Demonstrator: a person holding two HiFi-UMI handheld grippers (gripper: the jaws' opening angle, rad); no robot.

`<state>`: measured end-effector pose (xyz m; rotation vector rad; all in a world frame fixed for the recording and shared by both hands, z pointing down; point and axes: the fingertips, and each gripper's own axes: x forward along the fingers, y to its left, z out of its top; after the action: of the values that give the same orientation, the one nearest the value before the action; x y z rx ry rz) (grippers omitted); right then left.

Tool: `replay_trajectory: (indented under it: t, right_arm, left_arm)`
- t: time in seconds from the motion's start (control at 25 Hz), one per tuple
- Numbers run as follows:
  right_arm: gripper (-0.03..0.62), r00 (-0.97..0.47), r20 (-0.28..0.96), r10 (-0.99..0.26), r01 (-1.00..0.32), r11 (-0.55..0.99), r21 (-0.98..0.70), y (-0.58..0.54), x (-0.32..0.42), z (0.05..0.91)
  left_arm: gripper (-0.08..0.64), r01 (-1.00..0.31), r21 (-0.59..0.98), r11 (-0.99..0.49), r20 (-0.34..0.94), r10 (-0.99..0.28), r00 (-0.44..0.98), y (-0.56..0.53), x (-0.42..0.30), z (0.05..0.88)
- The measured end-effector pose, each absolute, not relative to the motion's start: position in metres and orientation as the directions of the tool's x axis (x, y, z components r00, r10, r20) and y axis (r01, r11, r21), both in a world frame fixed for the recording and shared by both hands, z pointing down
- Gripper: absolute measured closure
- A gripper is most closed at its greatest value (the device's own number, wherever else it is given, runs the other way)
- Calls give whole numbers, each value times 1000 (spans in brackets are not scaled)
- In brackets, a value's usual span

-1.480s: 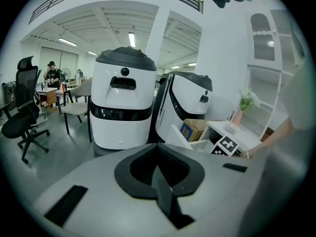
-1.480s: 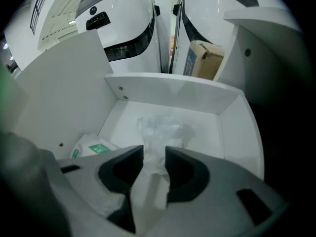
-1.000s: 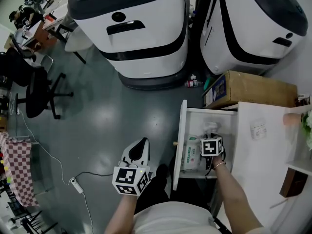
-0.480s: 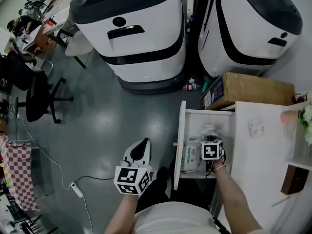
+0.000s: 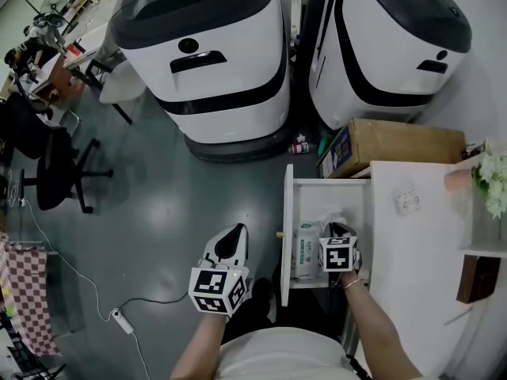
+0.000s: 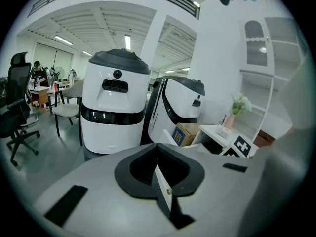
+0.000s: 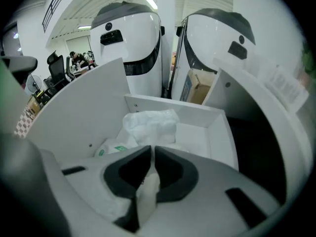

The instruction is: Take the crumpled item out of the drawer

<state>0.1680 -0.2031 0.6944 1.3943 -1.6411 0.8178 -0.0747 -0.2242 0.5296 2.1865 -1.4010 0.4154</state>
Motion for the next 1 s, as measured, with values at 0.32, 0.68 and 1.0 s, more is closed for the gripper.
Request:
replay_trajectory:
  t: [0.32,0.68,1.0]
  right_arm:
    - [563,-95,807,-583,-992,123,-28,-203,153,636]
    - [566,-155,706,-691,-987,130,-89,-187,131,578]
    - [566,-157,619,-769,-987,113,-110,-173,124,534]
  left_arm:
    - [569,-891,254,-376,487,-746,454,-218,-70,525]
    - [569,-875,246,-418,466,-740,485,-210,-65,519]
    - [569,-860,241,-449,437,-742,509,-202,-65,510]
